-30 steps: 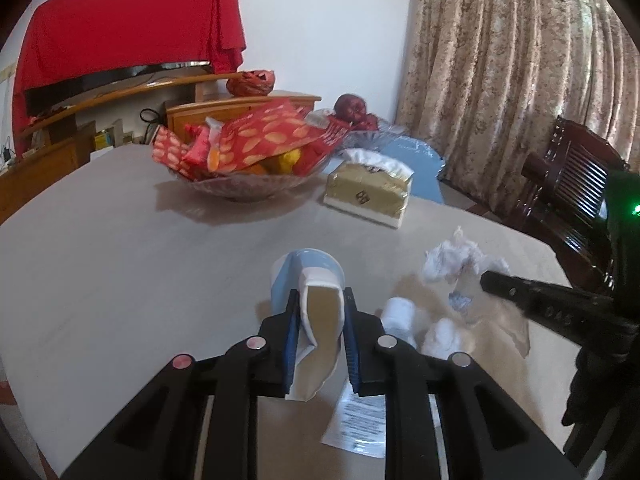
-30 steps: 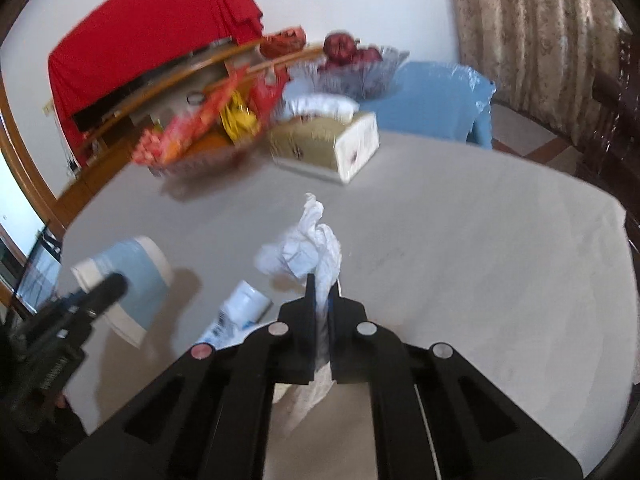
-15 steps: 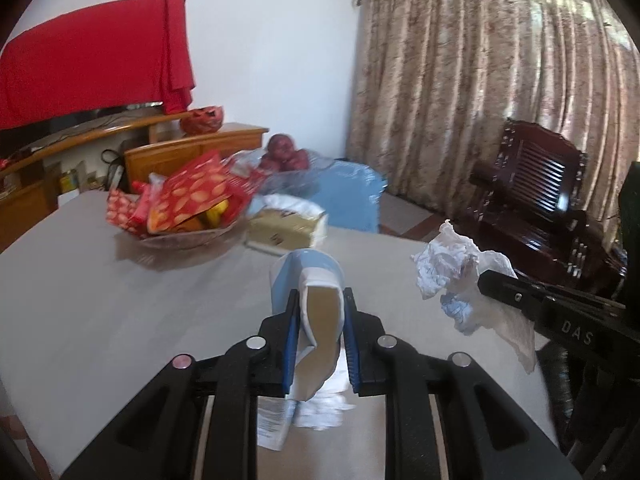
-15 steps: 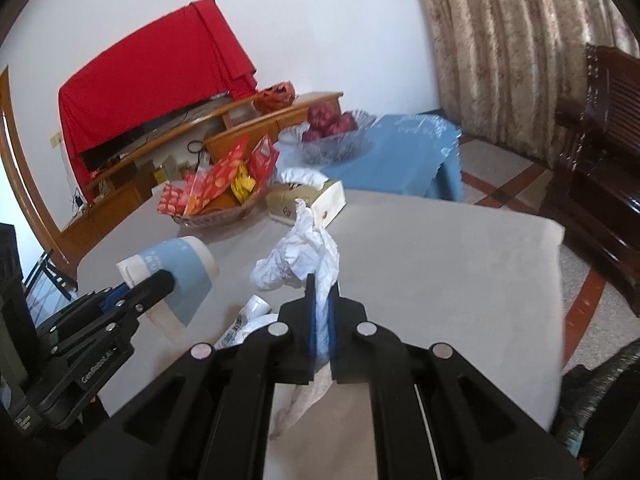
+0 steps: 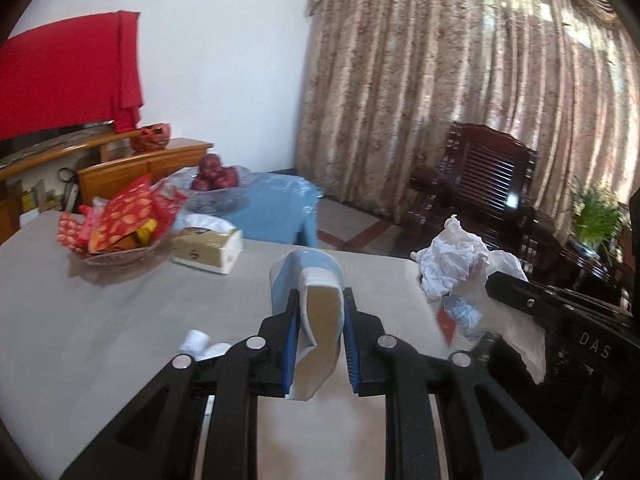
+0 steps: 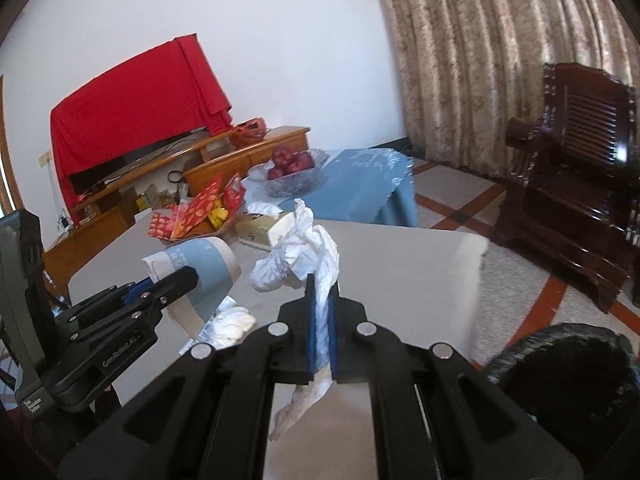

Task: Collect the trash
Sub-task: 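Carry cup and tissue over the bin and open both grippers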

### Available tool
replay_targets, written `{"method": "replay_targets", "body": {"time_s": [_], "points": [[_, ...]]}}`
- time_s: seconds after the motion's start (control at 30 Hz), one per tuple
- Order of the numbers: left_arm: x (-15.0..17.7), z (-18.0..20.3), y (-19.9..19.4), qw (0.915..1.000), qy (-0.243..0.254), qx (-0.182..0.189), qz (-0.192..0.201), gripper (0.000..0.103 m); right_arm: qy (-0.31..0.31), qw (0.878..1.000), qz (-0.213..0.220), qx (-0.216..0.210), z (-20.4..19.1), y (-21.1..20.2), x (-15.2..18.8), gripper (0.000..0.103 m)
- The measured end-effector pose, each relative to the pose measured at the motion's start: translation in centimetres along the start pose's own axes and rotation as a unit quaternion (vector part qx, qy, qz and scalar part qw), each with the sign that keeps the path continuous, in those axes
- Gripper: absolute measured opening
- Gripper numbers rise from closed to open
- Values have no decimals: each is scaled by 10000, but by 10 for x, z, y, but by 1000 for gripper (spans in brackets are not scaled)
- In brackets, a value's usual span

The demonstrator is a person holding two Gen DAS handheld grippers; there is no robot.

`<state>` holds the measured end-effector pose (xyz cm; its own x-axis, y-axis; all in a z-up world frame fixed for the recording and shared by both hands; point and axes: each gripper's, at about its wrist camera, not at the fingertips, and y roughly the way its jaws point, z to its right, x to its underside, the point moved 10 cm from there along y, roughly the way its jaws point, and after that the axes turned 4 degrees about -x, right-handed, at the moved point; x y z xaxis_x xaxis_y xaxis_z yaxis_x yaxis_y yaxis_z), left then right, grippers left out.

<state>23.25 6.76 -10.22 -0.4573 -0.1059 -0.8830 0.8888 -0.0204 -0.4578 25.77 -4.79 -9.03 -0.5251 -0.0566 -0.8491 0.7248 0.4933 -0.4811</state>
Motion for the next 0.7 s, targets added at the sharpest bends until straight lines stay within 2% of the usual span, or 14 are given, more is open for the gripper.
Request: {"method": "replay_targets", "body": {"time_s": [0.37,0.7], "points": [[12,100,-5,9963,370,776,-57,20,287,9958,157,858,84,-77,30,4],[34,198,0,9841,812,1560,-252,20,587,9877,192,1440,150,-121,60,4]]}}
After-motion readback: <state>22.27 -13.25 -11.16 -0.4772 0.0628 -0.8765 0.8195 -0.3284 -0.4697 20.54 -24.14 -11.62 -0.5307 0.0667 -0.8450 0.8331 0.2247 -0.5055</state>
